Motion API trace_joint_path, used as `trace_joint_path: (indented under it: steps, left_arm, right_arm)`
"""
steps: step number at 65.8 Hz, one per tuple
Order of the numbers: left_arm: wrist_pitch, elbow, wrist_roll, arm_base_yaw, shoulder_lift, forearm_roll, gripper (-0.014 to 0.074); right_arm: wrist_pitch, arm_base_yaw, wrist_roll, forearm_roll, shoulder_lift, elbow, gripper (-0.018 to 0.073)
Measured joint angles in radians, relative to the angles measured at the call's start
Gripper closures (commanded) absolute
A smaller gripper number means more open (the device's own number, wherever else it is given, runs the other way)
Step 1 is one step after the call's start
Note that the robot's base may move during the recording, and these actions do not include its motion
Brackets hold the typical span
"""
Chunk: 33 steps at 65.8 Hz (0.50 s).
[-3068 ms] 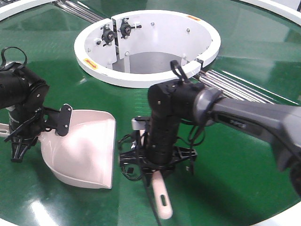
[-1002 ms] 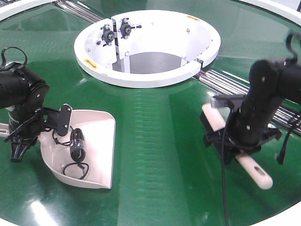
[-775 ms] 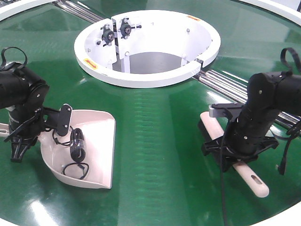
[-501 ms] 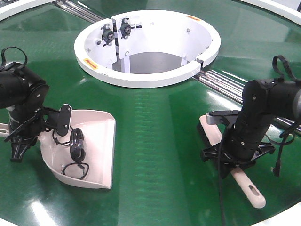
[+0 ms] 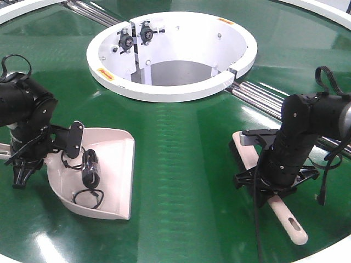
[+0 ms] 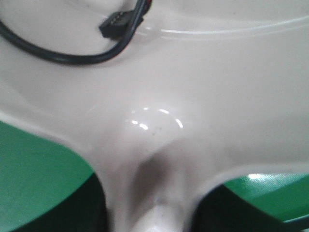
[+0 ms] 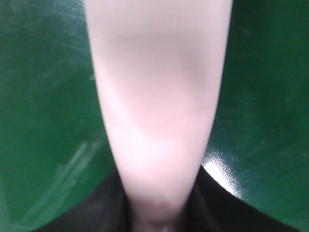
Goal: Clean and inspect green conveyor with broom and dustpan
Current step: 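Move the brush back away from the dustpan and lower it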
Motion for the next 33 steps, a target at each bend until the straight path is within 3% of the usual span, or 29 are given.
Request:
trace_joint_path:
  steps: [16,33]
  left_arm:
    - [-0.003,0.0,0.0,0.0,0.0,-0.001,0.0568]
    - [0.0,0.0,-0.001,0.0,0.0,-0.033,0.0457]
  right_arm:
    - [0.001,0.0,0.0,0.0,0.0,0.0,0.038]
    - [0.007,0.0,-0.006,0.0,0.0,0.0,0.0214]
